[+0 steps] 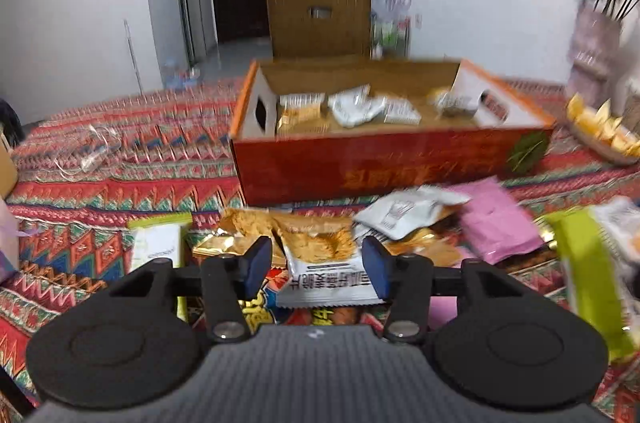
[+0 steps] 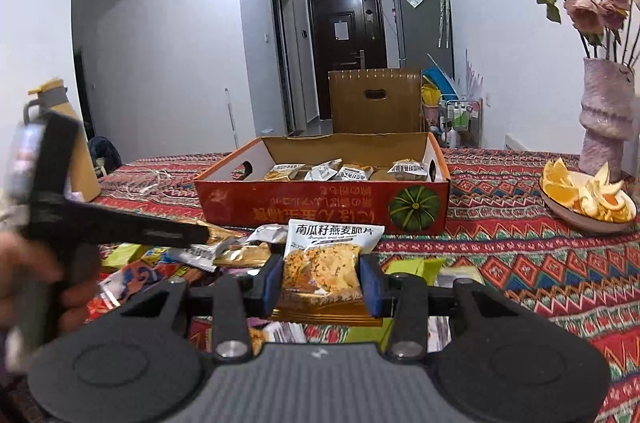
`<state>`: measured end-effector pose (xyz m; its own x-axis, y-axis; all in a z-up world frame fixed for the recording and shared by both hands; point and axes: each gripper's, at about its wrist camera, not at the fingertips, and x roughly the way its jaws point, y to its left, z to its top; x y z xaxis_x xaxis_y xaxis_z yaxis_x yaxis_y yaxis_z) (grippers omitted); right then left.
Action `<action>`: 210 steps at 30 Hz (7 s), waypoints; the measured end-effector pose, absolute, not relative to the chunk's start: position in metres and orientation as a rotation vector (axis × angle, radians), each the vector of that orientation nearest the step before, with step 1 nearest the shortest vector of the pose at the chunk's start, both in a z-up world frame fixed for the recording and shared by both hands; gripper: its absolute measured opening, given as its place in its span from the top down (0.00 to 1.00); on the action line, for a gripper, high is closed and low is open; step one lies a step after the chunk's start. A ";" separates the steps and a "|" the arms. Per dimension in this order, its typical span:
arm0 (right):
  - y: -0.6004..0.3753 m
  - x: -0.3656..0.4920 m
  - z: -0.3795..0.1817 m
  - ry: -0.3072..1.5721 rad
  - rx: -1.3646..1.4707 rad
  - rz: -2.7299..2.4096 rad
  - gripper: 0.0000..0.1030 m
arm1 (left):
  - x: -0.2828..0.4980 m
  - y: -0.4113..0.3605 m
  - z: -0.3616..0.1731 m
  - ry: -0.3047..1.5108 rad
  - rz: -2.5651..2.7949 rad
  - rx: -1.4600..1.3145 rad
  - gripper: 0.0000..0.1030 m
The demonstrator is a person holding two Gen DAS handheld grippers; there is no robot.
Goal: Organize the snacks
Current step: 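Grasp a gold packet with the left tool while the right tool grasps a pumpkin-seed packet, then carry both packets into the orange box and open both tools, then withdraw both tools from the box back toward the snack pile, then grasp a pumpkin-seed packet with the left tool while the right tool grasps another, then carry both packets into the orange box and open both tools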
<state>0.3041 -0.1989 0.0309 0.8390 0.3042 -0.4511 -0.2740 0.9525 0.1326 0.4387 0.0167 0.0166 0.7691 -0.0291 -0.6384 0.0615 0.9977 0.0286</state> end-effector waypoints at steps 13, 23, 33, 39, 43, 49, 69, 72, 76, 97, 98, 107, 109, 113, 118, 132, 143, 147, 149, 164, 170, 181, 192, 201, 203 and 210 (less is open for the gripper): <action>-0.214 0.284 0.014 0.533 0.087 0.293 0.61 | 0.434 0.019 0.005 0.736 -0.050 -0.012 0.61; -0.202 0.241 0.025 0.512 0.053 0.358 0.61 | 0.281 0.020 0.046 0.610 -0.175 -0.126 0.60; -0.193 0.218 0.027 0.514 0.047 0.392 0.61 | 0.250 0.021 0.051 0.598 -0.194 -0.152 0.60; -0.199 0.242 0.033 0.515 0.060 0.388 0.61 | 0.280 0.022 0.071 0.563 -0.230 -0.140 0.60; -0.203 0.280 0.049 0.479 0.051 0.381 0.61 | 0.328 0.026 0.100 0.528 -0.258 -0.146 0.60; -0.208 0.368 0.083 0.416 0.032 0.368 0.61 | 0.417 0.023 0.128 0.516 -0.231 -0.120 0.60; -0.178 0.693 0.015 0.825 0.021 0.229 0.61 | 0.725 0.011 0.034 0.900 -0.186 -0.192 0.60; -0.174 0.710 -0.004 0.895 -0.005 0.211 0.60 | 0.736 0.008 0.017 0.947 -0.178 -0.182 0.56; -0.164 0.714 -0.007 0.912 -0.024 0.204 0.48 | 0.742 0.017 0.004 0.977 -0.171 -0.219 0.41; -0.198 0.600 0.122 0.750 -0.009 0.241 0.36 | 0.590 0.040 0.148 0.790 -0.184 -0.141 0.16; -0.201 0.587 0.131 0.739 -0.012 0.246 0.34 | 0.576 0.039 0.155 0.778 -0.187 -0.131 0.16; -0.217 0.460 0.169 0.631 -0.031 0.325 0.22 | 0.445 0.037 0.191 0.643 -0.242 -0.060 0.08; -0.219 0.429 0.168 0.612 -0.018 0.342 0.21 | 0.411 0.035 0.185 0.602 -0.251 -0.037 0.07; -0.224 0.368 0.152 0.574 -0.025 0.359 0.19 | 0.342 0.035 0.167 0.513 -0.235 -0.001 0.05; -0.231 0.298 0.122 0.564 0.026 0.419 0.16 | 0.264 0.037 0.133 0.438 -0.223 -0.016 0.01; -0.218 0.149 0.027 0.618 0.083 0.389 0.11 | 0.158 0.042 0.036 0.554 -0.133 -0.016 0.00; -0.195 0.169 0.020 0.640 0.084 0.416 0.12 | 0.180 0.059 0.031 0.566 -0.099 -0.067 0.00; -0.180 0.194 0.008 0.698 0.102 0.441 0.13 | 0.194 0.068 0.023 0.594 -0.092 -0.090 0.00; -0.169 0.208 0.003 0.712 0.119 0.461 0.13 | 0.200 0.073 0.021 0.601 -0.099 -0.096 0.00; -0.130 0.332 -0.026 0.682 0.256 0.227 0.19 | 0.264 0.094 0.019 0.592 -0.100 -0.087 0.00; -0.118 0.331 -0.031 0.676 -0.028 0.165 0.39 | 0.275 0.088 0.021 0.578 -0.121 -0.085 0.00; -0.165 0.323 -0.031 0.697 -0.021 0.193 0.55 | 0.420 0.074 0.036 0.654 -0.168 -0.022 0.22; -0.172 0.321 -0.032 0.685 -0.014 0.256 0.56 | 0.502 0.074 -0.004 0.829 -0.057 0.008 0.60; -0.177 0.275 -0.017 0.669 0.014 0.344 0.59 | 0.380 0.070 0.052 0.653 -0.128 -0.099 0.60; -0.179 0.257 -0.010 0.659 0.008 0.356 0.59 | 0.339 0.063 0.055 0.622 -0.165 -0.121 0.59; -0.192 0.208 0.014 0.611 0.004 0.345 0.59 | 0.245 0.044 0.044 0.632 -0.237 -0.208 0.59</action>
<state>0.2082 -0.1915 0.0143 0.7638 0.3186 -0.5613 -0.3164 0.9429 0.1046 0.2452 0.0435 0.0438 0.7813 -0.2808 -0.5574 0.1549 0.9524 -0.2626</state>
